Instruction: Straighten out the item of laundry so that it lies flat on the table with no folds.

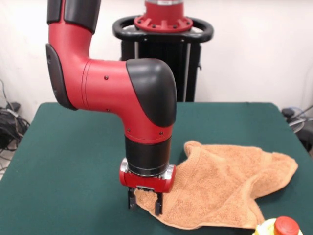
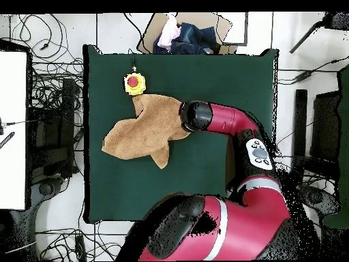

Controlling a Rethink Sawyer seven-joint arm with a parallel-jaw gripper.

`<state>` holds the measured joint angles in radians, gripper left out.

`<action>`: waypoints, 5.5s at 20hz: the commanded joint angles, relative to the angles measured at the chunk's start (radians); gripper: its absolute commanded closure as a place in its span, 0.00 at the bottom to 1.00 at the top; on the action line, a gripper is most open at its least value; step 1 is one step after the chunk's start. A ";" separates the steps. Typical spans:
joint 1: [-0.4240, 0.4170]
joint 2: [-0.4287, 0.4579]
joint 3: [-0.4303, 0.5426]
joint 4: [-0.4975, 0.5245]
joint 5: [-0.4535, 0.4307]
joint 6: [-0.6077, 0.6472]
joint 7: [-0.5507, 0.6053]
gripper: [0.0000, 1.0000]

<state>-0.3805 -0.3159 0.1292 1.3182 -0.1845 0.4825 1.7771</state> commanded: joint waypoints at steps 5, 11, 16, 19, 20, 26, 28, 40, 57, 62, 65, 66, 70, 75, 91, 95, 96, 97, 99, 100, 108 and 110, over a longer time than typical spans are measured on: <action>0.014 -0.027 0.086 0.080 0.021 0.064 0.047 0.00; 0.006 -0.055 0.089 0.120 0.023 0.058 0.052 0.00; 0.003 -0.059 0.089 0.133 0.024 0.047 0.057 0.00; 0.006 -0.069 0.084 0.146 0.023 0.040 0.065 0.00; 0.006 -0.073 0.083 0.148 0.021 0.038 0.064 0.00; 0.005 -0.074 0.088 0.132 0.019 0.060 0.044 0.00; 0.006 -0.074 0.088 0.129 0.020 0.065 0.043 0.00; 0.021 -0.033 0.077 0.063 0.002 0.065 0.027 0.00; 0.008 0.086 0.109 -0.095 -0.013 0.081 -0.049 0.00; 0.007 0.085 0.111 -0.103 -0.010 0.093 -0.052 0.00; 0.006 0.075 0.111 -0.098 -0.011 0.090 -0.046 0.00; 0.006 0.073 0.111 -0.096 -0.012 0.084 -0.045 0.00; 0.007 0.064 0.110 -0.089 -0.015 0.073 -0.034 0.00; 0.022 0.049 0.092 -0.077 -0.019 0.042 0.000 0.00; 0.063 -0.018 0.052 0.011 -0.041 -0.069 0.070 0.00; 0.063 -0.031 0.049 0.033 -0.037 -0.081 0.075 0.00; 0.064 -0.036 0.049 0.040 -0.034 -0.076 0.075 0.00; 0.063 -0.042 0.050 0.049 -0.032 -0.074 0.074 0.00; 0.056 -0.048 0.058 0.062 -0.029 -0.076 0.068 0.00; 0.053 -0.048 0.061 0.063 -0.028 -0.076 0.065 0.00; 0.034 -0.028 0.074 0.048 -0.027 -0.069 0.039 0.00; 0.028 -0.020 0.080 0.041 -0.028 -0.066 0.030 0.00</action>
<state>-0.3327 -0.3668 0.1379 1.2866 -0.1850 0.4503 1.7771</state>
